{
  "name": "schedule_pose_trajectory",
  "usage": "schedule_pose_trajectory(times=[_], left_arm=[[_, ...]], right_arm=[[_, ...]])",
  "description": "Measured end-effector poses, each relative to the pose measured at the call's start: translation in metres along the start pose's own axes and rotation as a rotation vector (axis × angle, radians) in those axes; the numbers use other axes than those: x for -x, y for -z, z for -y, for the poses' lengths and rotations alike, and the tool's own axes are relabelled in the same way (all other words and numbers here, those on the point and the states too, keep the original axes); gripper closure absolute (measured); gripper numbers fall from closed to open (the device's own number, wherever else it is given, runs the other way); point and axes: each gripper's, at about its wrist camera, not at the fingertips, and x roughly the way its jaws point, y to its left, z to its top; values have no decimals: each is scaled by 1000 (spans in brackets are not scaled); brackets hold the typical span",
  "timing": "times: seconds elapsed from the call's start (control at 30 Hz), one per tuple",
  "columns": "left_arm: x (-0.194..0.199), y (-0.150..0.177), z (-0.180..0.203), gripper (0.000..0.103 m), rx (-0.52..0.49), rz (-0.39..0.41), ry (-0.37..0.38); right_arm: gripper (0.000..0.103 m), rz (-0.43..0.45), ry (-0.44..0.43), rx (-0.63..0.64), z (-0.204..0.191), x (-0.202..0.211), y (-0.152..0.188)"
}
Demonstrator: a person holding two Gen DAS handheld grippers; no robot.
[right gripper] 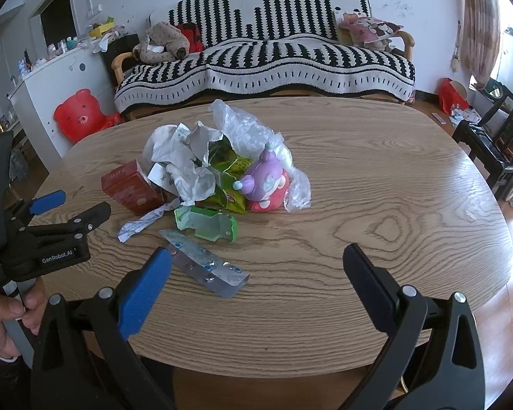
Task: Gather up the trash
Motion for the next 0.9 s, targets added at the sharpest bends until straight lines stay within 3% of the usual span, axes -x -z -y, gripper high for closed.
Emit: schedule_pose_trajectory(times=[0.9], left_arm=[[-2, 1, 1, 6, 0, -3, 1]], right_arm=[[6, 1, -3, -3, 0, 0, 0]])
